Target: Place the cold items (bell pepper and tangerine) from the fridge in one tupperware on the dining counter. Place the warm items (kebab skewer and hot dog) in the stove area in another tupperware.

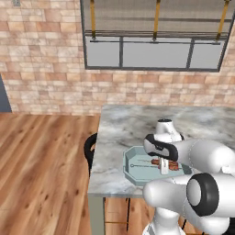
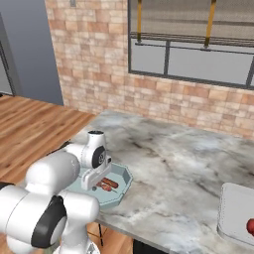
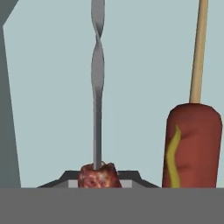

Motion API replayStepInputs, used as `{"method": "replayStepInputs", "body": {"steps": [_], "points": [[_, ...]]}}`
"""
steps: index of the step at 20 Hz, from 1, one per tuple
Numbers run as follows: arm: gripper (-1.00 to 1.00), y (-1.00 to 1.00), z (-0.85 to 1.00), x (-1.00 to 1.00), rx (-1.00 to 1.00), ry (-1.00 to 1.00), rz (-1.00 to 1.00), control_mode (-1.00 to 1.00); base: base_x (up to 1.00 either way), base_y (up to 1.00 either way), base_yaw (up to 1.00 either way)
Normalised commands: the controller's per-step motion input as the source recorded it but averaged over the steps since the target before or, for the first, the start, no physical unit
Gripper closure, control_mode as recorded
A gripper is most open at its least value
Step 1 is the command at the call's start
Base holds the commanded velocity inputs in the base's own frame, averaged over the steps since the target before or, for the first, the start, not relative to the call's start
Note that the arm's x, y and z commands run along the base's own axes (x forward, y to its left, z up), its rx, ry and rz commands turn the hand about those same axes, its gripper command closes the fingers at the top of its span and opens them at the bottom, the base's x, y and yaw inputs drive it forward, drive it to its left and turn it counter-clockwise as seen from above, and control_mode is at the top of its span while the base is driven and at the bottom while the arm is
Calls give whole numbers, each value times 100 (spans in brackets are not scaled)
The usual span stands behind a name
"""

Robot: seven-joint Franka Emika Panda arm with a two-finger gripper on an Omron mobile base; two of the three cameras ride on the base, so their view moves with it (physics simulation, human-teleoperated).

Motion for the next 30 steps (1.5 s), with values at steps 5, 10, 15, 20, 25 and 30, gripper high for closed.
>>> {"method": "replayStepInputs", "body": {"steps": [5,10,15,20,25,30], "points": [[100,0,-25,-2,0,0,0,-100,0,0,0],[-100,0,-24,-15,0,-2,0,-100,0,0,0],[-100,-1,-3,-41,0,-10,0,-100,0,0,0],[-100,-2,4,-45,0,-1,-4,-100,0,0,0],[-100,-8,36,-33,0,0,-10,-100,0,0,0],[-100,-4,61,-29,0,-4,-13,-100,0,0,0]]}}
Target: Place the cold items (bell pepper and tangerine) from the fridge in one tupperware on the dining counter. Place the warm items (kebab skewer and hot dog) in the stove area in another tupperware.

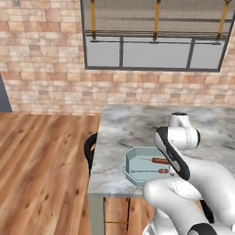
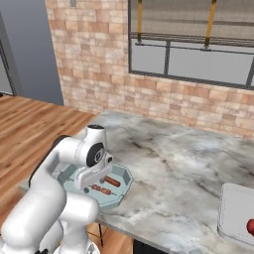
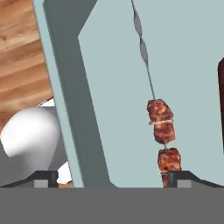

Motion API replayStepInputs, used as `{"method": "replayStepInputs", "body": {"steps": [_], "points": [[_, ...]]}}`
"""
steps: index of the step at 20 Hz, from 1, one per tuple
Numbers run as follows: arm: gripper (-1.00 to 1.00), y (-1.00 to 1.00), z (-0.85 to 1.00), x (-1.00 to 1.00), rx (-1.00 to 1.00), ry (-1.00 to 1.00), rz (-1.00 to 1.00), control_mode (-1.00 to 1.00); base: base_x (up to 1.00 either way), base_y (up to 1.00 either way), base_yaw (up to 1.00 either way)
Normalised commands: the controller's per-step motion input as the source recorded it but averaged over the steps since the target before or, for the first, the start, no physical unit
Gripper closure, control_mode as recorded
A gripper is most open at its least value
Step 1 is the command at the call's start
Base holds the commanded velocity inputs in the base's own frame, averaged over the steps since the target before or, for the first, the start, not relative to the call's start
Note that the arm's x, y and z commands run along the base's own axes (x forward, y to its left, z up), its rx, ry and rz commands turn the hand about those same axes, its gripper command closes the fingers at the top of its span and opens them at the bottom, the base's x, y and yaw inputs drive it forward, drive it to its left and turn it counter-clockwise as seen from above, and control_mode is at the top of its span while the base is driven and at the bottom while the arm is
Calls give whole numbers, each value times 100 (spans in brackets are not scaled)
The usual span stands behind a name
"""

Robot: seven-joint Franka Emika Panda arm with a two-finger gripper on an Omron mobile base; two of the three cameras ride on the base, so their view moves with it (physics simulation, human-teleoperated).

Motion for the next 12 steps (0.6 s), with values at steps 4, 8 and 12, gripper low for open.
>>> {"method": "replayStepInputs", "body": {"steps": [4,8,12], "points": [[-100,0,57,-26,0,-6,-14,-100,0,0,0],[-100,0,52,-29,0,-6,-18,-100,0,0,0],[-100,0,46,-30,0,-4,-27,-100,0,0,0]]}}
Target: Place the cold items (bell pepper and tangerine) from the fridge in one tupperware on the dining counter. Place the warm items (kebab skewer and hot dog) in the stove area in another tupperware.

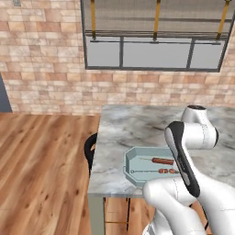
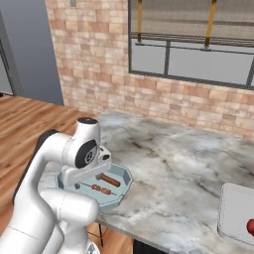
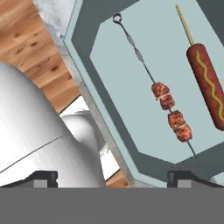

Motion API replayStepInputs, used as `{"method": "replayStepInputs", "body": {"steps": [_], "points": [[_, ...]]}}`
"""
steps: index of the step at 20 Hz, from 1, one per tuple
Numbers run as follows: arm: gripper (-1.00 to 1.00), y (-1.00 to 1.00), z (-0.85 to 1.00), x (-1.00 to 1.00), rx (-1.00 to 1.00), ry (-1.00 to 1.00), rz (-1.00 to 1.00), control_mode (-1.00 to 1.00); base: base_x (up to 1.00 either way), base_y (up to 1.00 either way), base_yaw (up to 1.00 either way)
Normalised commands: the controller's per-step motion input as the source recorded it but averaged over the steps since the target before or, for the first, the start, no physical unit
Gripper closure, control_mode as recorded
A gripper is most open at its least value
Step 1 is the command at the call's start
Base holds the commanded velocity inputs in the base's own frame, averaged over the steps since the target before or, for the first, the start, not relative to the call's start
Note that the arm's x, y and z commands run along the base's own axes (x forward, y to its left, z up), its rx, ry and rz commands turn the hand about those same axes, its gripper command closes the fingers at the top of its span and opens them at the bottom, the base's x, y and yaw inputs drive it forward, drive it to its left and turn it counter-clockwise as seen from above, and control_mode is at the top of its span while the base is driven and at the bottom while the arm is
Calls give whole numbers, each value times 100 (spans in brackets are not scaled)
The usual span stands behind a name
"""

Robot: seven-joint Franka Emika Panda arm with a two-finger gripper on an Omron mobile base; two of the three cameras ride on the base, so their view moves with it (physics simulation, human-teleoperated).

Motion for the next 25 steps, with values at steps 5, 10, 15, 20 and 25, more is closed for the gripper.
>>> {"method": "replayStepInputs", "body": {"steps": [5,10,15,20,25], "points": [[-100,0,42,-31,0,-7,-34,-100,0,0,0],[-100,0,40,-35,0,-13,-37,-100,0,0,0],[-100,0,42,-33,0,-20,-39,-100,0,0,0],[-100,0,52,-33,0,-20,-36,-100,0,0,0],[-100,0,59,-34,0,-15,-32,-100,0,0,0]]}}
